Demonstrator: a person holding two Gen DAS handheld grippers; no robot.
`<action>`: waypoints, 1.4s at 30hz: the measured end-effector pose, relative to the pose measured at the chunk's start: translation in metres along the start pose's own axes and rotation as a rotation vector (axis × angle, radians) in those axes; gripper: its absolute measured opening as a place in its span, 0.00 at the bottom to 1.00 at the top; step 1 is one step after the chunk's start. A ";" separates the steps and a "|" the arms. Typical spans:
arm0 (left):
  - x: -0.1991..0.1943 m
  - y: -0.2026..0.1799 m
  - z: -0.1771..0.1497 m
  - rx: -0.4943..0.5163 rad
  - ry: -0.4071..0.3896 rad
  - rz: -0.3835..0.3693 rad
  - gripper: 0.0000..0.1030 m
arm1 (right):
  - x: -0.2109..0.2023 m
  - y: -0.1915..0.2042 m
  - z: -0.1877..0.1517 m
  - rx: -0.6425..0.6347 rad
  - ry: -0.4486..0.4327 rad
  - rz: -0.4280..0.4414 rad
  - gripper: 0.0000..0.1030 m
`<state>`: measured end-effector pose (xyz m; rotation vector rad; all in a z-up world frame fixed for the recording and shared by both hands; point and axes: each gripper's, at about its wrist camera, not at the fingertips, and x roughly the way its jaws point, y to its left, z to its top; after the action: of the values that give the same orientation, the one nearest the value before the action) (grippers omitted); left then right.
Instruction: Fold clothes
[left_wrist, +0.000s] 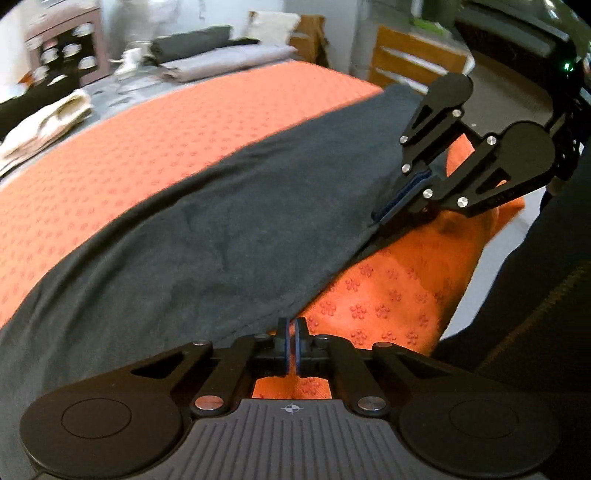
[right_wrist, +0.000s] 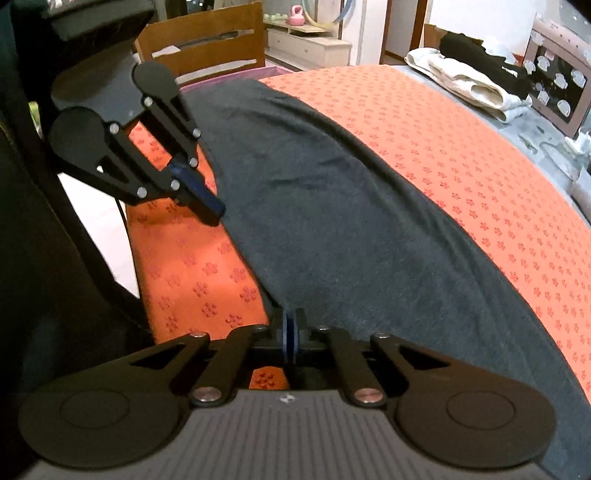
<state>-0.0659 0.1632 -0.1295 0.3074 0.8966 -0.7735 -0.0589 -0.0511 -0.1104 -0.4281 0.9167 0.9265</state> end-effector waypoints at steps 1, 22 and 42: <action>-0.006 0.003 -0.001 -0.030 -0.015 0.003 0.07 | -0.005 -0.002 0.002 0.012 -0.016 -0.002 0.14; 0.034 0.127 0.048 -0.591 -0.120 0.220 0.24 | 0.075 -0.061 0.110 0.208 -0.164 0.054 0.38; 0.040 0.156 0.041 -0.614 -0.152 0.186 0.20 | 0.048 -0.090 0.039 0.153 -0.048 -0.098 0.32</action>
<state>0.0851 0.2306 -0.1469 -0.2055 0.9026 -0.3175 0.0478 -0.0510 -0.1333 -0.3160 0.9082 0.7687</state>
